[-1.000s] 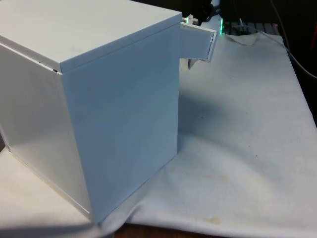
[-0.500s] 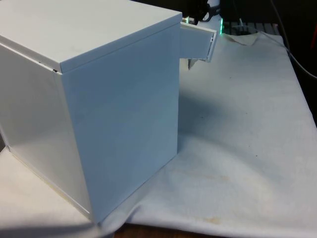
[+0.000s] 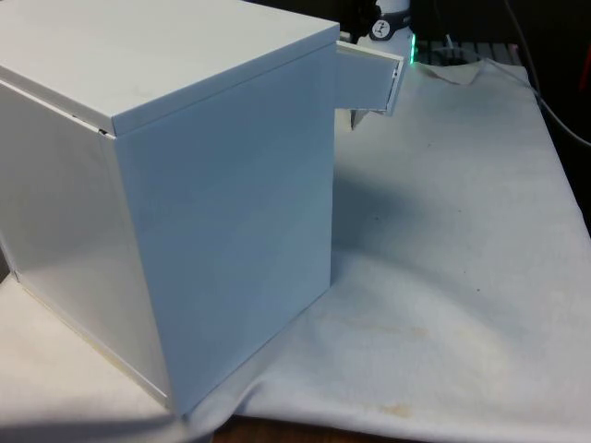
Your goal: Open the drawer, then close it.
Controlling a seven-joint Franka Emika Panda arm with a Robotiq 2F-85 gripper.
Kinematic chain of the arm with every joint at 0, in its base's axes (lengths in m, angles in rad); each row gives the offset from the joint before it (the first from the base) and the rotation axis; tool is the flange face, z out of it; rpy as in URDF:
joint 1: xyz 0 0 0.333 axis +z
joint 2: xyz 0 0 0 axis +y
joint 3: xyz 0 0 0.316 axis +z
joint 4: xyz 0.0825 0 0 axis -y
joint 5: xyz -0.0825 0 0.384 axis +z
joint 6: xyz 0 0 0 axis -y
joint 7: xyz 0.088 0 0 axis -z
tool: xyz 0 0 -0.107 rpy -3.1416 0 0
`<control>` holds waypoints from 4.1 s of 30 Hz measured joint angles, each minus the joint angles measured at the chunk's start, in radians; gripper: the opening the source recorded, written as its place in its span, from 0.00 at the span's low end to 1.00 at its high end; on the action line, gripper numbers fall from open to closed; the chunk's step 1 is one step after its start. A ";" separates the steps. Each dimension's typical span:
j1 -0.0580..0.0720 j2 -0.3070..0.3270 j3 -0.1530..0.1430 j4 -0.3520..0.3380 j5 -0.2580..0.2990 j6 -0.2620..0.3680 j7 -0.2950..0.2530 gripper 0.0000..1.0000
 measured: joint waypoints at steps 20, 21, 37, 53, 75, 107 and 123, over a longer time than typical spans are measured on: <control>0.000 0.031 -0.030 0.055 0.000 0.001 -0.042 0.00; 0.000 0.033 -0.030 0.058 0.000 0.001 -0.044 0.00; 0.000 0.065 -0.035 0.110 0.000 0.001 -0.062 0.00; 0.000 0.079 -0.034 0.145 -0.014 0.000 -0.065 0.00; 0.000 0.081 -0.034 0.153 -0.035 0.000 -0.054 0.00; 0.001 0.130 -0.035 0.174 -0.034 0.011 -0.036 0.00; 0.001 0.130 -0.033 0.182 -0.035 0.006 -0.036 0.00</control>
